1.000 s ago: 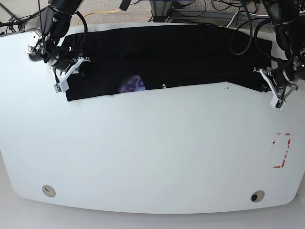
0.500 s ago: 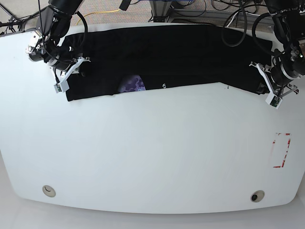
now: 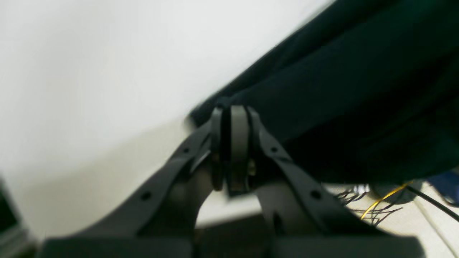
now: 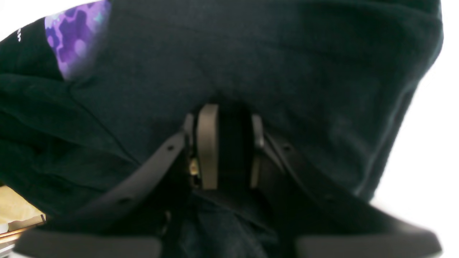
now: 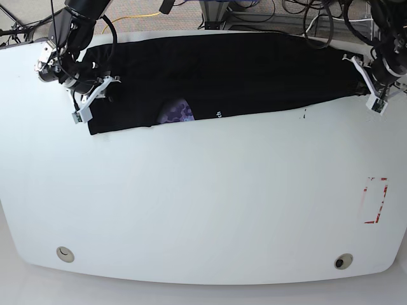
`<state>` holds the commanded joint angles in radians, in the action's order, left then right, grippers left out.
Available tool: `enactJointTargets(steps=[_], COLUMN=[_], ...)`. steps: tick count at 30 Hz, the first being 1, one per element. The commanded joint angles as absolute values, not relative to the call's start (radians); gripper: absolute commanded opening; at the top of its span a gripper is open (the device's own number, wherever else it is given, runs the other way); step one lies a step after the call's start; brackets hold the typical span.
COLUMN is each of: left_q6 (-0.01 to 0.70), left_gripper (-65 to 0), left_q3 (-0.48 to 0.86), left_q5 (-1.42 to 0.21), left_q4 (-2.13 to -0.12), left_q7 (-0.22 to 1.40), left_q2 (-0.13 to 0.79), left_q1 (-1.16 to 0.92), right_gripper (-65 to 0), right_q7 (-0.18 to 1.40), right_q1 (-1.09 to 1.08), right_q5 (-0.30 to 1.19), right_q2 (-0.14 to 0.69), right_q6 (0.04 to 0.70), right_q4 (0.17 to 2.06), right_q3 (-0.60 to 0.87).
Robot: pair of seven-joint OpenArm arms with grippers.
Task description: Fold the T-shirt properly
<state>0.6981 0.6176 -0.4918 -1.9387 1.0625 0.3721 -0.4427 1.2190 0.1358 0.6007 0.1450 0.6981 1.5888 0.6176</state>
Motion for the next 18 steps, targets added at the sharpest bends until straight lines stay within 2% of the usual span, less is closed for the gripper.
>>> enactJointTargets(steps=[8,10,16,18], left_q6=[0.698,0.698,0.698,0.698], left_gripper=[-61.5,-57.2,-32.9,-29.6], left_q3=[0.65,0.65,0.641,0.642], left_q5=[-0.492,-0.492,-0.492,-0.492], left_q4=[-1.894,-1.893,-1.894,-1.894], left_q7=[1.063,1.063,1.063,1.063], left_q2=[0.38,0.381,0.401,0.401], left_q1=[-0.461,-0.464,-0.458,-0.456], right_gripper=[-53.6,-53.6,-53.4,-53.4], right_q7=[1.219,1.219,1.219,1.219], right_q1=[0.134,0.136,0.13,0.133], right_q5=[0.601,0.601,0.601,0.601], right_q2=[0.143,0.143,0.143,0.143], right_q6=[0.698,0.698,0.698,0.698], right_q4=[1.589,1.589,1.589,1.589], right_q3=[0.618,0.618,0.618,0.618])
